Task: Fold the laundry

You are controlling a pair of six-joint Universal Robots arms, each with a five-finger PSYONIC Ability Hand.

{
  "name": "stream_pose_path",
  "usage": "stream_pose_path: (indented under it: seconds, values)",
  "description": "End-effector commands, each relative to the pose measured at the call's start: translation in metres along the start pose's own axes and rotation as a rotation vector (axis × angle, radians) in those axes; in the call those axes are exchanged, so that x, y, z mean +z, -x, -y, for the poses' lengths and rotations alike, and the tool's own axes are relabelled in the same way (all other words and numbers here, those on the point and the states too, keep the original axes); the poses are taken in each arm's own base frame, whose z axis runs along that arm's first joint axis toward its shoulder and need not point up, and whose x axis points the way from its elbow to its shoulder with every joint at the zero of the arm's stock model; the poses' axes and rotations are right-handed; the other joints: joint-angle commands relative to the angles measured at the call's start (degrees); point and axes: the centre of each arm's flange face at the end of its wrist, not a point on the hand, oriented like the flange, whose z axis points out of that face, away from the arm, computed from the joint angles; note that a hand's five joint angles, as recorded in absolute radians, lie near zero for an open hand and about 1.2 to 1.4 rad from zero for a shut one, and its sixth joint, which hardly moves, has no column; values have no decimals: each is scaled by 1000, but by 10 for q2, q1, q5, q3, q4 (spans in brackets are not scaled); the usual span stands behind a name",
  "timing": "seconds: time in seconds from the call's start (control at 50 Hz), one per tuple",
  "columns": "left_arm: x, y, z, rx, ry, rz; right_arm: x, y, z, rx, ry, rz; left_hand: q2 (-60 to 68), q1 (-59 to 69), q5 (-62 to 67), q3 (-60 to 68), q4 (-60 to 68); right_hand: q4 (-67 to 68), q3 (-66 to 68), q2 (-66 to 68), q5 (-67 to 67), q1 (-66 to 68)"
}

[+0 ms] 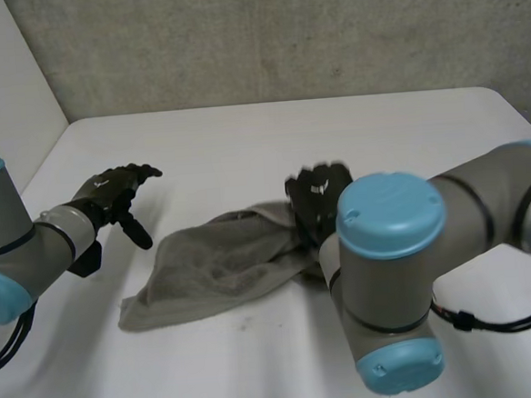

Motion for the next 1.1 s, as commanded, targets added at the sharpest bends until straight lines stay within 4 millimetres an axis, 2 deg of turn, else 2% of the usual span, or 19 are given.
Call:
stream_pose_path:
  seconds: [0.02, 0.16, 0.28, 0.36, 0.5, 0.6, 0.62, 0.64, 0.7, 0.74, 0.76, 0.8, 0.82, 0.86, 0.88, 0.9, 0.96, 1.0, 1.1]
  values:
    - [2, -2, -5, -1, 12, -16, -21, -29, 66, 70, -201, -50, 18, 15, 13, 19, 19, 124, 129, 133, 167, 270]
    - [5, -6, -11, -7, 21, -66, -50, -48, 102, 78, -280, 5, 17, 13, 12, 17, 17, 124, 129, 133, 167, 270]
    - [5, -23, -22, -23, 52, -192, -69, -63, 117, 73, -312, 21, 15, 12, 10, 16, 16, 124, 129, 133, 167, 270]
    - [-2, -43, -28, -101, 80, -303, -75, -61, 118, 57, -327, 58, 17, 13, 12, 17, 17, 124, 129, 133, 167, 270]
    - [-7, -52, -31, -189, 111, -365, -74, -67, 115, 42, -340, 106, 27, 24, 22, 27, 27, 124, 129, 133, 167, 270]
    - [-13, -62, -38, -207, 140, -404, -69, -74, 115, 42, -338, 89, 286, 283, 281, 286, 286, 124, 129, 133, 167, 270]
    - [-13, -64, -39, -204, 140, -411, -67, -78, 116, 41, -343, 76, 581, 577, 576, 581, 581, 124, 129, 133, 167, 270]
    - [-13, -65, -37, -202, 133, -414, -67, -78, 117, 41, -343, 76, 685, 682, 680, 686, 685, 124, 129, 133, 167, 270]
    - [-11, -64, -32, -197, 119, -409, -57, -94, 119, 41, -354, 25, 686, 683, 681, 687, 686, 124, 129, 133, 167, 270]
    - [-4, -62, -4, -170, 34, -404, -47, -109, 125, 41, -372, -27, 686, 683, 681, 687, 686, 124, 129, 133, 167, 270]
    - [-4, -62, -4, -170, 33, -404, -47, -109, 125, 41, -372, -28, 686, 683, 681, 687, 686, 124, 129, 133, 167, 270]
    - [1, -57, 36, -183, -84, -362, -31, -117, 133, 44, -399, -61, 686, 683, 681, 687, 686, 124, 129, 133, 167, 270]
    - [1, -57, 36, -183, -85, -362, -31, -117, 133, 44, -399, -61, 686, 683, 681, 687, 686, 124, 129, 133, 167, 270]
    - [0, -46, 88, -237, -241, -268, -16, -125, 148, 55, -467, -102, 686, 683, 681, 687, 686, 124, 129, 133, 167, 270]
    - [0, -46, 88, -237, -242, -267, -16, -125, 148, 55, -468, -102, 686, 683, 681, 687, 686, 124, 129, 133, 167, 270]
    - [-5, -40, 115, -272, -334, -208, -11, -131, 154, 63, -503, -131, 686, 683, 681, 687, 686, 124, 129, 133, 167, 270]
    - [-12, -35, 139, -304, -423, -165, -4, -138, 171, 75, -620, -180, 686, 683, 681, 687, 686, 124, 129, 133, 167, 270]
    - [-40, -26, 190, -340, -655, -81, -2, -138, 176, 78, -678, -192, 686, 683, 681, 687, 686, 124, 129, 133, 167, 270]
    - [-70, -33, 203, -327, -771, -81, 0, -138, 179, 85, -763, -222, 686, 683, 681, 687, 686, 124, 129, 133, 167, 270]
